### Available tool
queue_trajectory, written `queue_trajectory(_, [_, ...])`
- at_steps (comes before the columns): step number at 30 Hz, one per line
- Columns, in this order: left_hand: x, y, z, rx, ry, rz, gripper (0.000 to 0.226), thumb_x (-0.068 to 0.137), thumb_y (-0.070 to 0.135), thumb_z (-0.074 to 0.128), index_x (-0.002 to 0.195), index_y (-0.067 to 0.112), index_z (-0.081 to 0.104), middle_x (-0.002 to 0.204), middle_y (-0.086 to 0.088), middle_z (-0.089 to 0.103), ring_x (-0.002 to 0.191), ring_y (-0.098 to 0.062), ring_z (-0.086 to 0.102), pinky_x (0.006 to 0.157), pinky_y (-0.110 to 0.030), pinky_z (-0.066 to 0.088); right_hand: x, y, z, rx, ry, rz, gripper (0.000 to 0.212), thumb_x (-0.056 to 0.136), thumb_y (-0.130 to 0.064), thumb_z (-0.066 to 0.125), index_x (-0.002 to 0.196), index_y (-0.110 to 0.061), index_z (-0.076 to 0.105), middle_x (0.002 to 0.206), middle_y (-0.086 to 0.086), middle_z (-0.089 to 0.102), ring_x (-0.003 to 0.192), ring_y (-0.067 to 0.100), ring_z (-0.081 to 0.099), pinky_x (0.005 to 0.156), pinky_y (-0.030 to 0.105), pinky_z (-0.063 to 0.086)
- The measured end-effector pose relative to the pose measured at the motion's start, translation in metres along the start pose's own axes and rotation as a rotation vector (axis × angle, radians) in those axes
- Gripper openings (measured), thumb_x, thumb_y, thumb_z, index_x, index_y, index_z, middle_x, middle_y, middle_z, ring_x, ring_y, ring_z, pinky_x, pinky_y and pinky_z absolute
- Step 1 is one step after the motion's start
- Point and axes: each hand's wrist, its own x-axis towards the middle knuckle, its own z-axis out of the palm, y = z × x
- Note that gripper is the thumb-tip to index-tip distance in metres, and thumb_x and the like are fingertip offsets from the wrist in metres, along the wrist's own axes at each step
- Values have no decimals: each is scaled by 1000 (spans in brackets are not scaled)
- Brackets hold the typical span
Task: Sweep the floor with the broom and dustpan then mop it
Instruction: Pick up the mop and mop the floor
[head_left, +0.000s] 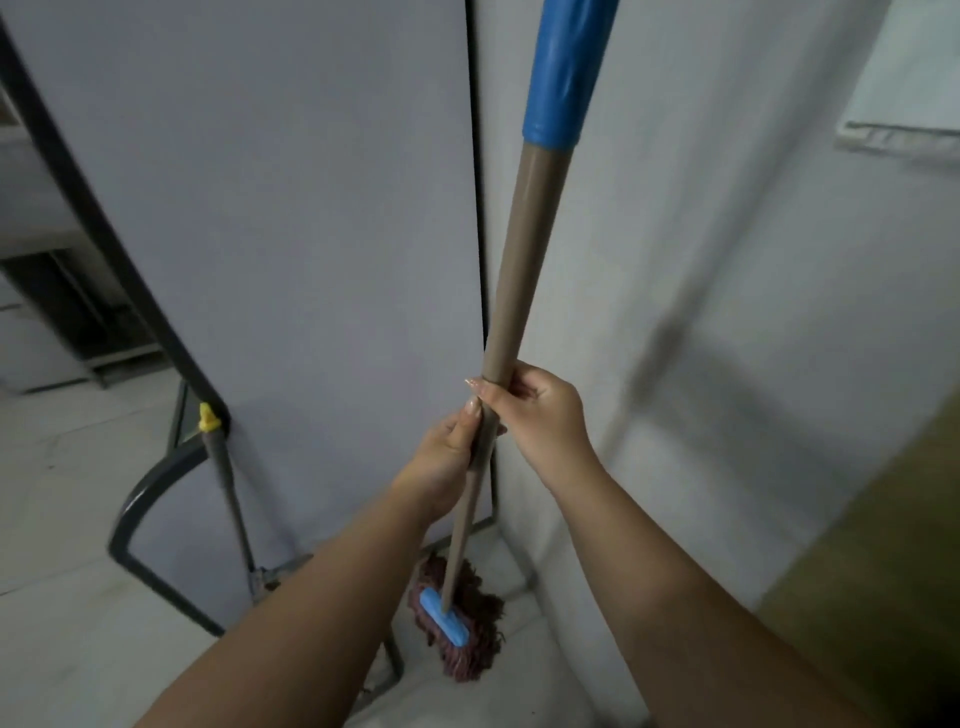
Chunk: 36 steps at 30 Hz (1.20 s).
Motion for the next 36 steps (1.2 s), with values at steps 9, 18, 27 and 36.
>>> queue_trajectory(9, [-119, 9, -7, -38, 20, 93, 35, 100, 34, 16, 102, 29, 51, 98, 17, 56, 77, 23, 57, 70, 0, 45, -102, -46, 34, 8, -61, -67, 24, 80, -20, 72, 67, -38, 63, 60, -25, 66, 61, -10, 60, 67, 22, 52])
queue_trajectory(18, [-266, 5, -91, -305, 238, 184, 26, 95, 47, 32, 101, 36, 55, 113, 11, 64, 105, 5, 59, 83, -11, 47, -210, -103, 155, -14, -258, -110, 22, 81, -21, 70, 67, -36, 64, 55, -20, 62, 55, -6, 55, 59, 14, 45])
queue_trajectory(27, [-384, 8, -175, -438, 694, 280, 36, 93, 49, 36, 108, 27, 60, 100, 16, 71, 92, 8, 64, 77, -10, 50, -296, -155, 274, 84, -517, -206, 3, 83, -19, 68, 86, -18, 69, 63, -12, 61, 65, 7, 56, 71, 28, 51])
queue_trajectory(36, [-505, 48, -236, -230, 1114, 251, 52, 70, 71, 45, 78, 27, 71, 81, 7, 74, 87, -6, 68, 80, -24, 54, -374, -216, 363, 339, -729, -193, 9, 84, -20, 66, 91, -26, 68, 74, -15, 65, 81, 10, 63, 85, 32, 53])
